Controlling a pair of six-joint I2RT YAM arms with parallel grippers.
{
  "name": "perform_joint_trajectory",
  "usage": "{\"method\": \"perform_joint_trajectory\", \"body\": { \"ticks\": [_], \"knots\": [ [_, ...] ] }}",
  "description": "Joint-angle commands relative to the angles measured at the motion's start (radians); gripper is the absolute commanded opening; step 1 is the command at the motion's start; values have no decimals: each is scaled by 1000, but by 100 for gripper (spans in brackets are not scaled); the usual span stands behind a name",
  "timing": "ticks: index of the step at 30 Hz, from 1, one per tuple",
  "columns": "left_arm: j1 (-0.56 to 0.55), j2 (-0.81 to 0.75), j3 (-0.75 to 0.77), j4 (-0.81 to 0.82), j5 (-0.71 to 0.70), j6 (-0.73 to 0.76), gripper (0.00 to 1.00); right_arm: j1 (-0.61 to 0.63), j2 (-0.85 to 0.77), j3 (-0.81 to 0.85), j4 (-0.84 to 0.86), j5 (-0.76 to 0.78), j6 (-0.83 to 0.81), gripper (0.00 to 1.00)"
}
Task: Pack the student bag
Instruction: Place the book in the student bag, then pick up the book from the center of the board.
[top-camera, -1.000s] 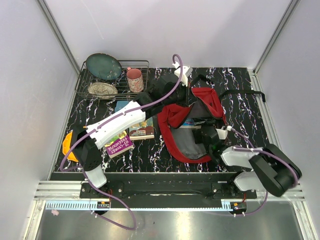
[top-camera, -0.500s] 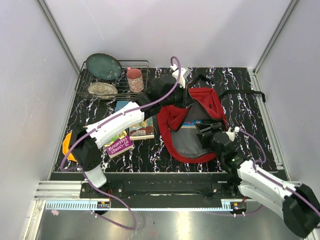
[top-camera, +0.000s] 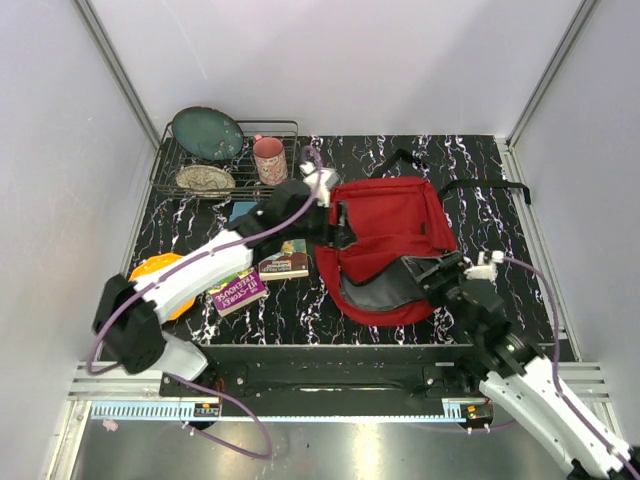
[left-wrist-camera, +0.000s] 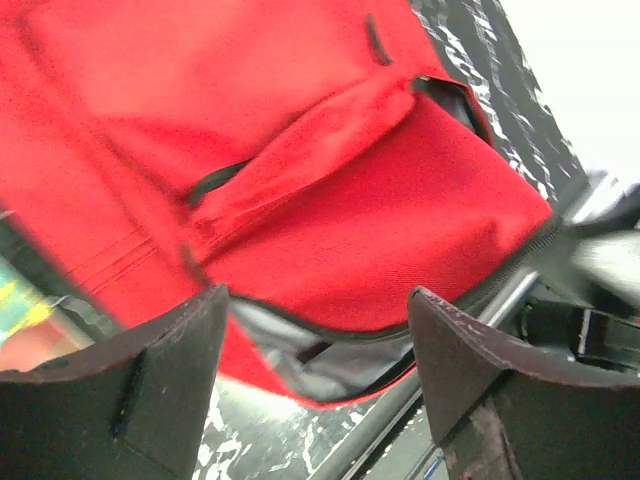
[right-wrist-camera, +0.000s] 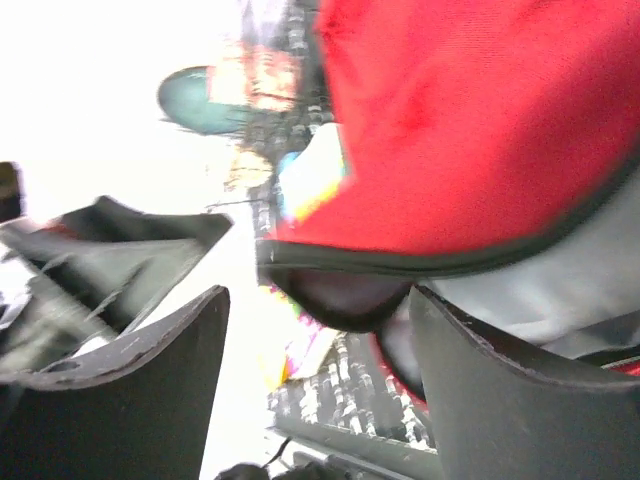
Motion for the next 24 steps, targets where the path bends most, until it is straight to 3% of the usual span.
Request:
{"method": "perform_joint_trajectory", "body": {
  "ticks": [1, 7, 10, 15, 19, 24],
  "knots": [
    [111, -185, -120, 1, -221, -24, 78, -2, -203, 141, -215, -58, -201, 77],
    [277, -254, -242, -30, -211, -52, 80, -2, -191, 274, -245, -165, -286, 76],
    [309, -237, -250, -39, -213, -47, 81, -2, -22, 283, -155, -259, -304, 77],
    [383, -196, -260, -61, -154, -24, 82, 3, 425, 343, 29, -496, -304, 76],
    [483, -164, -299, -27, -90, -38, 82, 17, 608, 371, 227, -552, -301, 73],
    [513, -87, -290, -21, -55, -52, 81, 32, 854, 469, 347, -595, -302, 67]
  ]
}}
